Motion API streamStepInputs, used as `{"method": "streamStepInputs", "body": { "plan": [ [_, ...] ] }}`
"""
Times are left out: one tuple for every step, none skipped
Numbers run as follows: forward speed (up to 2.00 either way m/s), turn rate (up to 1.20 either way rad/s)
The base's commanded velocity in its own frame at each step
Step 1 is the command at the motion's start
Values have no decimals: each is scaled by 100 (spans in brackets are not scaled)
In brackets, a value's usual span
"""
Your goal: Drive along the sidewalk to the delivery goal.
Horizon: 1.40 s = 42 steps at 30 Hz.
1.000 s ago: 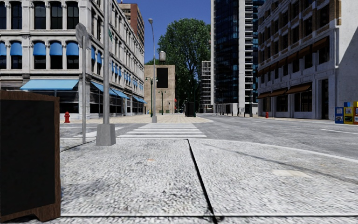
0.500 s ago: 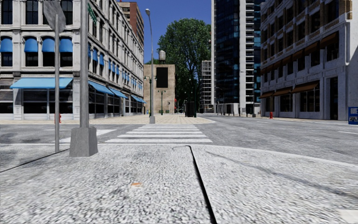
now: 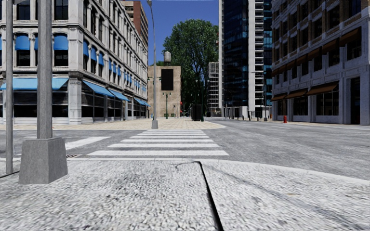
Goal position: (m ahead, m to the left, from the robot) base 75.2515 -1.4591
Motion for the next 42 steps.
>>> {"method": "streamStepInputs", "body": {
  "plan": [
    [200, 0],
    [200, 0],
    [200, 0],
    [200, 0],
    [200, 0],
    [200, 0],
    [200, 0],
    [200, 0],
    [200, 0],
    [200, 0],
    [200, 0],
    [200, 0],
    [200, 0],
    [200, 0],
    [200, 0],
    [200, 0],
    [200, 0],
    [200, 0],
    [200, 0],
    [200, 0],
    [200, 0],
    [200, 0],
    [200, 0],
    [200, 0],
    [200, 0],
    [200, 0],
    [200, 0],
    [200, 0],
    [200, 0],
    [200, 0],
    [200, 0],
    [200, 0],
    [200, 0],
    [200, 0],
    [200, 0],
    [200, 0],
    [200, 0],
    [200, 0],
    [200, 2],
    [200, 2],
    [192, 8],
    [178, 11]
  ]
}}
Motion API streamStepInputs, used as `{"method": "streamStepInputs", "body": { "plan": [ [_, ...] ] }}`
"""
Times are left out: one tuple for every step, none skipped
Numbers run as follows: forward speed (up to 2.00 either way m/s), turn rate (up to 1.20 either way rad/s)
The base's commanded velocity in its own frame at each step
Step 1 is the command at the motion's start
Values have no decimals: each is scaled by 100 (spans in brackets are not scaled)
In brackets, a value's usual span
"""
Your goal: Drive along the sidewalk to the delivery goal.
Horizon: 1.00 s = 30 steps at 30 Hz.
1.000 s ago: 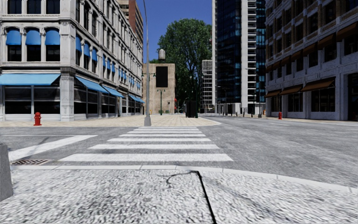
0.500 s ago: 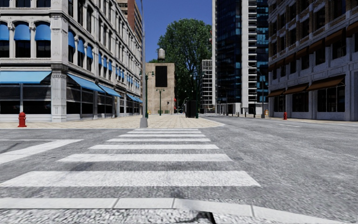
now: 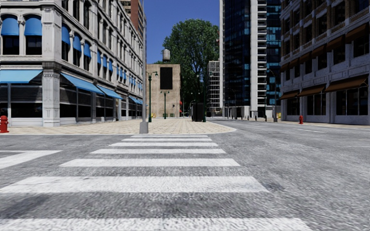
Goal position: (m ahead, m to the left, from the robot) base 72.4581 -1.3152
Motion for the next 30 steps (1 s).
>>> {"method": "streamStepInputs", "body": {
  "plan": [
    [167, 13],
    [151, 14],
    [151, 14],
    [142, 14],
    [137, 14],
    [131, 14],
    [127, 18],
    [127, 18],
    [121, 24],
    [118, 26],
    [112, 26],
    [108, 27],
    [108, 27],
    [107, 27],
    [107, 27],
    [107, 27],
    [107, 27],
    [107, 27],
    [107, 27],
    [109, 27],
    [112, 27],
    [112, 27],
    [114, 27],
    [118, 27],
    [120, 26],
    [123, 17],
    [123, 17],
    [126, 0],
    [128, 0],
    [132, 0]
  ]
}}
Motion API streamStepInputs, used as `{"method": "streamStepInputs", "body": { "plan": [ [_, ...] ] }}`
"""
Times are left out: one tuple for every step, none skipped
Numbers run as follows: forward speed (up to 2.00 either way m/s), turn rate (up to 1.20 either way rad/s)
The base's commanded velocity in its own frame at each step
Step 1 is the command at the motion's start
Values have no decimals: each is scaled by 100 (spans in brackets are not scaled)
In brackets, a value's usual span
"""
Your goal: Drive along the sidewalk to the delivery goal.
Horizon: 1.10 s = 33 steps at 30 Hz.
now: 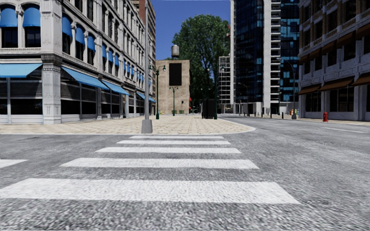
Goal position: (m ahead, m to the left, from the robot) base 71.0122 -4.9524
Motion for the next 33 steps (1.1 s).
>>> {"method": "streamStepInputs", "body": {
  "plan": [
    [137, 0],
    [143, 0],
    [143, 0],
    [146, 0],
    [158, 0],
    [200, 0],
    [200, 0],
    [200, 0],
    [200, 0],
    [200, 0],
    [200, 0],
    [200, 0],
    [200, 0],
    [200, 0],
    [200, 0],
    [200, 0],
    [200, 0],
    [200, 0],
    [200, 0],
    [200, 0],
    [200, 0],
    [200, 0],
    [200, 0],
    [200, 0],
    [200, 0],
    [200, 0],
    [200, 0],
    [200, 0],
    [200, 0],
    [200, 0],
    [200, 0],
    [200, 0],
    [200, 0]
  ]
}}
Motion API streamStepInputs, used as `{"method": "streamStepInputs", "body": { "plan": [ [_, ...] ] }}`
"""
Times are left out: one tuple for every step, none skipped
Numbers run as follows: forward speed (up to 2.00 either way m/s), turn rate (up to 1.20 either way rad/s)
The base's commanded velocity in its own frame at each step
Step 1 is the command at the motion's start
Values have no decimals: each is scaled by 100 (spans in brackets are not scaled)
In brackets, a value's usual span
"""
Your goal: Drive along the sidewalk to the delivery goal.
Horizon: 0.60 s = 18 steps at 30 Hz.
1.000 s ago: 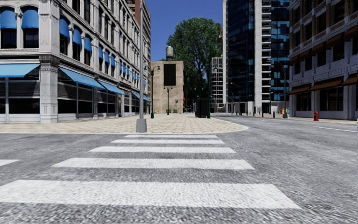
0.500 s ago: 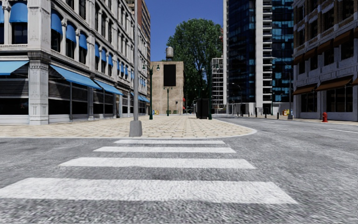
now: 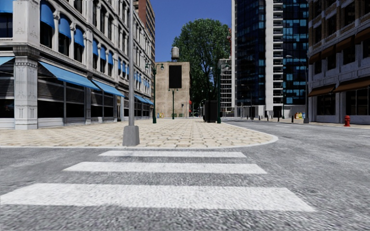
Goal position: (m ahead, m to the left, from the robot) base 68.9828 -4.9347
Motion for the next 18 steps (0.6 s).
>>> {"method": "streamStepInputs", "body": {
  "plan": [
    [200, 0],
    [200, 0],
    [200, 0],
    [200, 0],
    [200, 0],
    [200, 0],
    [200, 0],
    [200, 0],
    [200, 0],
    [200, 0],
    [200, 0],
    [200, 0],
    [200, 0],
    [200, 0],
    [200, 0],
    [200, 0],
    [200, 0],
    [200, 0]
  ]
}}
